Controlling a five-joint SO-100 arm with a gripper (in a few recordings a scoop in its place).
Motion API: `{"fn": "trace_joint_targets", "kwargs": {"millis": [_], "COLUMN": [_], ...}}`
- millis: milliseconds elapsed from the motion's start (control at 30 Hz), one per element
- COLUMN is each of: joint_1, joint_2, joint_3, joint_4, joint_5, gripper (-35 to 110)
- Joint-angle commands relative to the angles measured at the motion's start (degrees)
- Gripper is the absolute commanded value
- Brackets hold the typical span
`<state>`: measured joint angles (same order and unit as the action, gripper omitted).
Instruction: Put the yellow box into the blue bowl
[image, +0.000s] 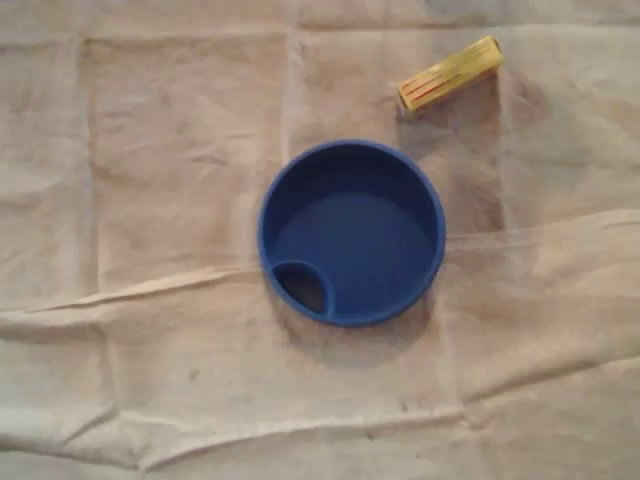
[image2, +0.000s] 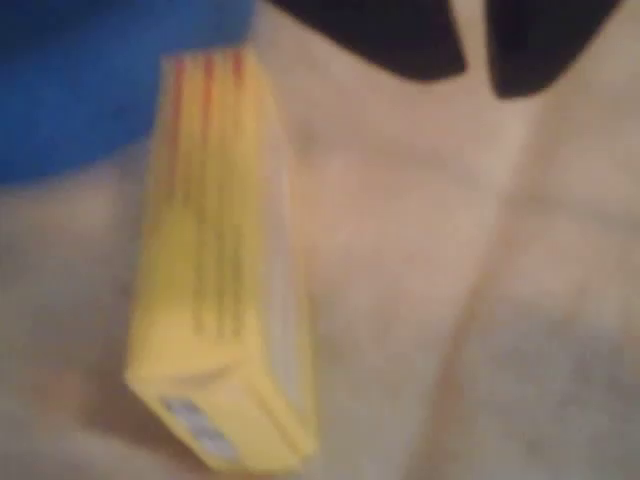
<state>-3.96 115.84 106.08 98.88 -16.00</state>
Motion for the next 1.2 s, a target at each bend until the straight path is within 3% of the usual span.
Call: {"fn": "trace_joint_targets", "kwargs": {"millis": [0, 200, 533, 1167], "joint_1": [-0.3, -2.2, -2.6, -2.7], "joint_2": [-1.1, -1.2, -0.6, -5.4], "joint_3": [-1.7, -1.5, -1.4, -0.4], "joint_4": [-2.7, -4.7, -6.6, -10.5], "joint_5": [-0.7, -3.0, -4.5, -4.6], "gripper": [0, 2, 22, 22]}}
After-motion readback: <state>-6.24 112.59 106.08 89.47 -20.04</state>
